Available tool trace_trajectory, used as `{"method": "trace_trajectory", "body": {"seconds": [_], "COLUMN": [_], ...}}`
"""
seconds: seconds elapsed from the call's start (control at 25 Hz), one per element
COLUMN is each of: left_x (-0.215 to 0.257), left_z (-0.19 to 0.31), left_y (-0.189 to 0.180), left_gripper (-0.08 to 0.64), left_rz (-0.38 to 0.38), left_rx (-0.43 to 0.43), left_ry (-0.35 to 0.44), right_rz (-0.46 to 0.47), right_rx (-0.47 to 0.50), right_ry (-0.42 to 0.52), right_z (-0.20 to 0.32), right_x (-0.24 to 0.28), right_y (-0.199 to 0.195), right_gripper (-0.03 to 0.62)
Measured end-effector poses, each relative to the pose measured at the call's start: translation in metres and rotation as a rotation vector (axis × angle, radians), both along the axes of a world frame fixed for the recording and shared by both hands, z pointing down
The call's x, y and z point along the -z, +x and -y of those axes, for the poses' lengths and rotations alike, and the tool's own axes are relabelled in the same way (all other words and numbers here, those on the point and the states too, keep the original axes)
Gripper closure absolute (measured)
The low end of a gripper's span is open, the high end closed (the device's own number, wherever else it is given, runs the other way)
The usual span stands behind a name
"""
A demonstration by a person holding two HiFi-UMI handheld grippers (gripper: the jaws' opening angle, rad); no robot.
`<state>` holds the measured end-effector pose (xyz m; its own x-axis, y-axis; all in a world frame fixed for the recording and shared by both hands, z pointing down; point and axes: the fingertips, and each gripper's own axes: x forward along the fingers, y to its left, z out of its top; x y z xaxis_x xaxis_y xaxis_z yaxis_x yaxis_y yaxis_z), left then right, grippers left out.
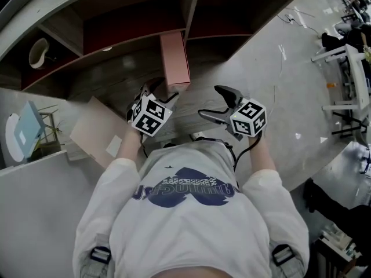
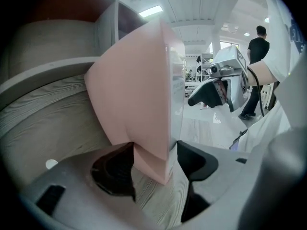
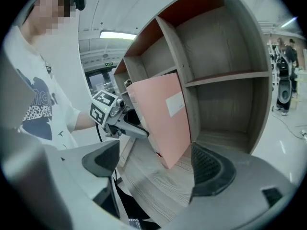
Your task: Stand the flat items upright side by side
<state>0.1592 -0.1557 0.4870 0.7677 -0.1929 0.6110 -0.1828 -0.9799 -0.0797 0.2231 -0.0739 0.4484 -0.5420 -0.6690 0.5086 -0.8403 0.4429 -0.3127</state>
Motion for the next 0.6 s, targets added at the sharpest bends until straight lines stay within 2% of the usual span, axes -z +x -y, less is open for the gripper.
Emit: {"method": "trace_trajectory", "body": {"seconds": [0.32,0.6], "left_x": [0.001,0.002], "left_z": [0.013,0.024], "left_y": [0.009,0.014], "left_gripper": [0.268,0.268], "left_rz": [-0.011,-0.015], "left_rx": [-0.006,-0.009], "left_ry": [-0.007,-0.015], "right_rz": [0.011,0.008], "right_rx": [-0.174,-0.158], "right_ry": [-0.006,0.027], "right_z": [0.047,0.081], "right_x": [0.004,0.015], "right_y": [0.0,-0.021], "right_gripper": [0.14,0.141]}}
